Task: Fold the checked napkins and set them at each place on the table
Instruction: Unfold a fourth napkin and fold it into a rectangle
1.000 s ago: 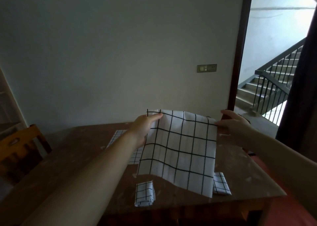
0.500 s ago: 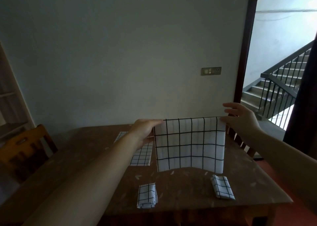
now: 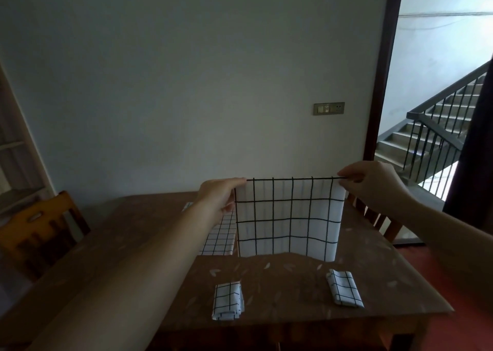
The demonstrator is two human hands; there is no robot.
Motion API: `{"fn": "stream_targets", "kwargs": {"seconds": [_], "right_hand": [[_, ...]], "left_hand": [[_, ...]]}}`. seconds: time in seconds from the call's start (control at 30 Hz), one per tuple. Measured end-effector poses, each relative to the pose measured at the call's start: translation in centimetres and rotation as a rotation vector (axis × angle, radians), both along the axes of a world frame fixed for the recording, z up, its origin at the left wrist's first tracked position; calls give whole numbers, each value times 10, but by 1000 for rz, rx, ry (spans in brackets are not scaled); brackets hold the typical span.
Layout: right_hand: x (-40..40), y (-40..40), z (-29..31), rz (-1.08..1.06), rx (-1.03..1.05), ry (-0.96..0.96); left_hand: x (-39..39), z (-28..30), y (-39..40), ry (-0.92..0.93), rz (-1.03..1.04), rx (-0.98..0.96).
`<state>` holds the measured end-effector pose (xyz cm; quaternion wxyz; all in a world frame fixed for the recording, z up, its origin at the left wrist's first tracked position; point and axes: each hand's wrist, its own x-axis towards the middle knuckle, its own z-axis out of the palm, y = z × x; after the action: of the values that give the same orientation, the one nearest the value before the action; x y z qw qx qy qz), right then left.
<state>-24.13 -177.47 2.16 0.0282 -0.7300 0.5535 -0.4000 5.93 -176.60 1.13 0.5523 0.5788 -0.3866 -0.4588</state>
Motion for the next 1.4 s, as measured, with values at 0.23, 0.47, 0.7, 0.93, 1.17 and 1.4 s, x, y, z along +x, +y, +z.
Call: {"fn": "stream_targets", "kwargs": {"seconds": [0.23, 0.47, 0.7, 0.93, 1.17, 1.4], "right_hand": [[-3, 5, 10, 30, 5, 246], [5, 12, 30, 147, 23, 33], [44, 26, 49, 363, 133, 305], [34, 30, 39, 470, 251, 143], [-2, 17, 1, 389, 259, 32], [7, 19, 9, 432, 254, -214]], "left_hand": [[0, 6, 8, 21, 9, 2], [10, -1, 11, -210, 84, -7], [-61, 24, 28, -768, -477, -378], [-64, 23, 23, -617, -419, -337], [-32, 17, 12, -374, -386, -212], [-32, 17, 15, -295, -372, -300]]}}
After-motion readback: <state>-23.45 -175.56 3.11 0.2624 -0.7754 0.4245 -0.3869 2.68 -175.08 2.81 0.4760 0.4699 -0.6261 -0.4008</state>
